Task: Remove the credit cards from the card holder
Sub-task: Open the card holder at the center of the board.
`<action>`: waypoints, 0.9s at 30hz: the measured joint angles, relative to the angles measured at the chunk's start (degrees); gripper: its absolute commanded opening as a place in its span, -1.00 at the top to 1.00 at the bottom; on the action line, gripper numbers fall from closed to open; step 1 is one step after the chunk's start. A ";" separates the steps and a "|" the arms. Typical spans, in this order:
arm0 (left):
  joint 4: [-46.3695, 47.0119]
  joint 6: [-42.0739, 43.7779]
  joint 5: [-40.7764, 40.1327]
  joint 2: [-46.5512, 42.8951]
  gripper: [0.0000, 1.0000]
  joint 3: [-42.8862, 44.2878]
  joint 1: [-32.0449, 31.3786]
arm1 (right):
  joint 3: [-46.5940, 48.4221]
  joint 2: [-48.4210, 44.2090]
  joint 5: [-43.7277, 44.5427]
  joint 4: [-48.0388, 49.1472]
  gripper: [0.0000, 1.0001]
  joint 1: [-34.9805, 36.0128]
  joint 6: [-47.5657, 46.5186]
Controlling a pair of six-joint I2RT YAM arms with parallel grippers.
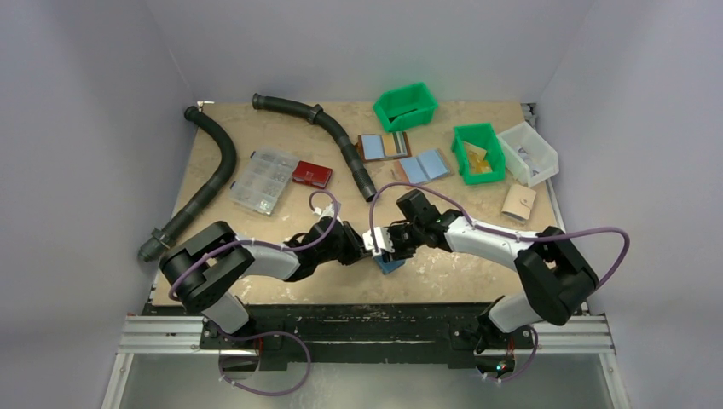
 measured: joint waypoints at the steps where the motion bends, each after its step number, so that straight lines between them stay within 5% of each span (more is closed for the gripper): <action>1: 0.04 0.02 -0.02 0.07 1.00 -0.09 0.00 | 0.02 0.22 -0.02 -0.04 0.16 0.09 0.00; 12: 1.31 0.09 -0.11 0.66 1.00 -0.98 0.15 | 2.19 2.93 1.14 -1.27 0.02 0.94 0.52; 27: 1.62 0.50 -0.07 0.66 1.00 -1.31 0.17 | 6.03 5.86 1.03 -6.12 0.71 1.05 1.62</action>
